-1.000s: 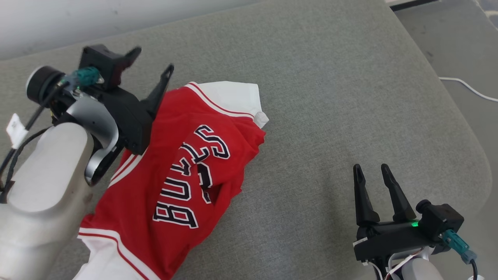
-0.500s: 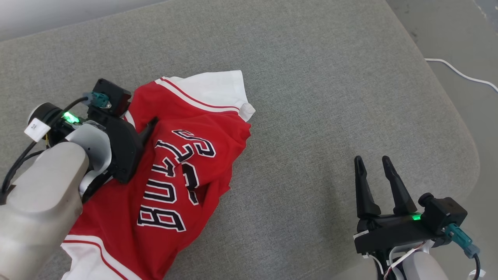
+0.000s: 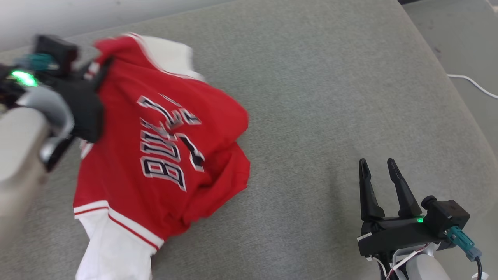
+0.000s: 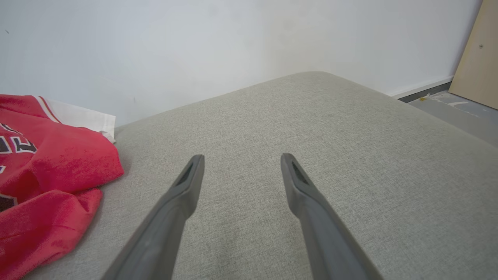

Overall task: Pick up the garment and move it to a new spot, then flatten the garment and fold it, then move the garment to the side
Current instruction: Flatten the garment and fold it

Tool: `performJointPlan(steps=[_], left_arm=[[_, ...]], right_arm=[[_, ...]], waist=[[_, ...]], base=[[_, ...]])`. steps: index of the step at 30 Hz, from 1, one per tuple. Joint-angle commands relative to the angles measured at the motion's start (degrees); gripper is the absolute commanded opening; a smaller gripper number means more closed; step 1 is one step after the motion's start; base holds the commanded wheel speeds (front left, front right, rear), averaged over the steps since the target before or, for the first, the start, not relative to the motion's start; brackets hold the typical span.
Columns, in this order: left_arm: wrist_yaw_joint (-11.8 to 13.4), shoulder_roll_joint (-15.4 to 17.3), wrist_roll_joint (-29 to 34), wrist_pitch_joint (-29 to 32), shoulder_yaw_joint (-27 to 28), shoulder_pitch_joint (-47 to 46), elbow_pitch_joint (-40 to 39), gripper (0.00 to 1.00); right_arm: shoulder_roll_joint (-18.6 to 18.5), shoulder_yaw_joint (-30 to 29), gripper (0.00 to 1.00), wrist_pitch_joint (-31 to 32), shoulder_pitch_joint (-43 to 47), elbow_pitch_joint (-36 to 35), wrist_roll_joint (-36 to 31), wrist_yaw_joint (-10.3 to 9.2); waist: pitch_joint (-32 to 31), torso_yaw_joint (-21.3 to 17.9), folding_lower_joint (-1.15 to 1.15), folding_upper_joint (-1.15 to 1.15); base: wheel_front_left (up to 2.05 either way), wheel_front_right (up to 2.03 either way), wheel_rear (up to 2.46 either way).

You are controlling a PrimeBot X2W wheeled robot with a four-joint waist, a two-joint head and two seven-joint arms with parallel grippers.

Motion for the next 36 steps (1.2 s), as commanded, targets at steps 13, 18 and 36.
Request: performJointPlan(steps=[13, 18, 36], left_arm=[[4.6, 5.0, -1.0, -8.1, 2.6, 5.6, 7.1, 1.00], [6.0, 2.4, -0.3, -10.9, 4.4, 6.3, 5.9, 1.00], [13.6, -1.8, 12.7, -11.2, 30.4, 34.7, -24.6, 1.00]], right_arm=[[0.0, -0.2, 1.00, 0.0, 1.2, 0.3, -2.0, -0.15], [0.0, -0.4, 1.00, 0.0, 1.4, 0.4, -3.1, -0.15], [0.0, -0.9, 1.00, 0.0, 6.1, 1.8, -4.9, -0.15]], waist=[[-2.3, 3.9, 0.00, 0.00], [-4.4, 6.2, 0.00, 0.00], [-13.4, 13.7, 0.00, 0.00]], base=[[0.00, 0.00, 0.00], [0.00, 0.00, 0.00], [0.00, 0.00, 0.00]])
